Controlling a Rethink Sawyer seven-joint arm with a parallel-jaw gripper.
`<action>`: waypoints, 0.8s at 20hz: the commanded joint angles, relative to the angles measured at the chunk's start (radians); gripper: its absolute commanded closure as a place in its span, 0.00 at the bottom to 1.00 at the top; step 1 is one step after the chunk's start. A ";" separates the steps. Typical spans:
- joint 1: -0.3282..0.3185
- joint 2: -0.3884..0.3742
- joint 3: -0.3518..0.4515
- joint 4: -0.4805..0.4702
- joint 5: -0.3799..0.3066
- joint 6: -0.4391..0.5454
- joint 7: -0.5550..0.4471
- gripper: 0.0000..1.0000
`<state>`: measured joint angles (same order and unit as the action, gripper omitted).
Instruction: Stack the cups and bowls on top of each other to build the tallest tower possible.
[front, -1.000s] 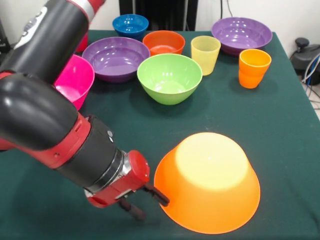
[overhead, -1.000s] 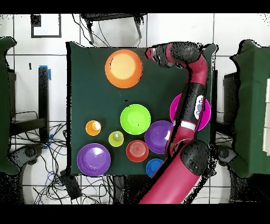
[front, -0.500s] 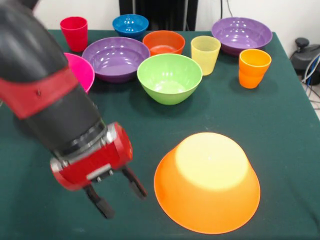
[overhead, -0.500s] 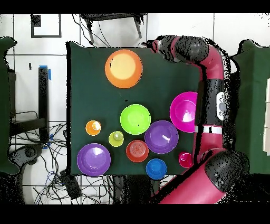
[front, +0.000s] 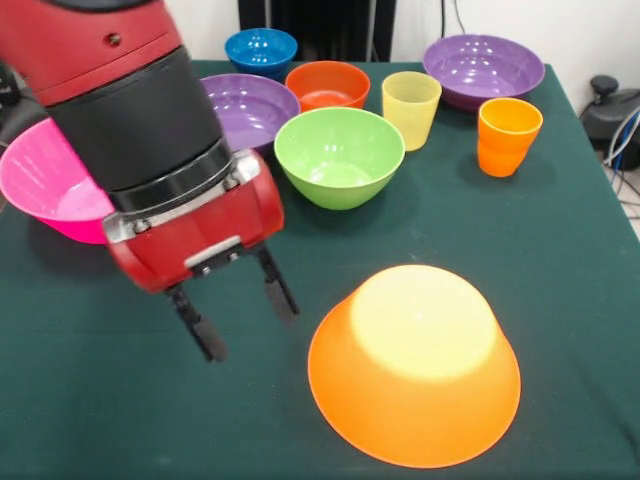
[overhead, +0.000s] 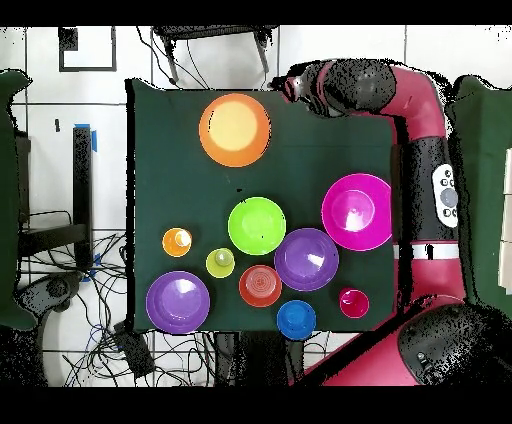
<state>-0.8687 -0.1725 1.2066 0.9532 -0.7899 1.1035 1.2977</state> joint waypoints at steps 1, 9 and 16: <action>0.103 -0.042 -0.271 0.085 -0.026 0.047 0.253 0.00; 0.185 -0.132 -0.415 0.106 -0.062 0.012 0.349 0.00; 0.234 -0.211 -0.515 0.155 -0.076 -0.061 0.424 0.00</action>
<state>-0.6823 -0.3074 0.8757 1.0285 -0.7934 1.0955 1.5415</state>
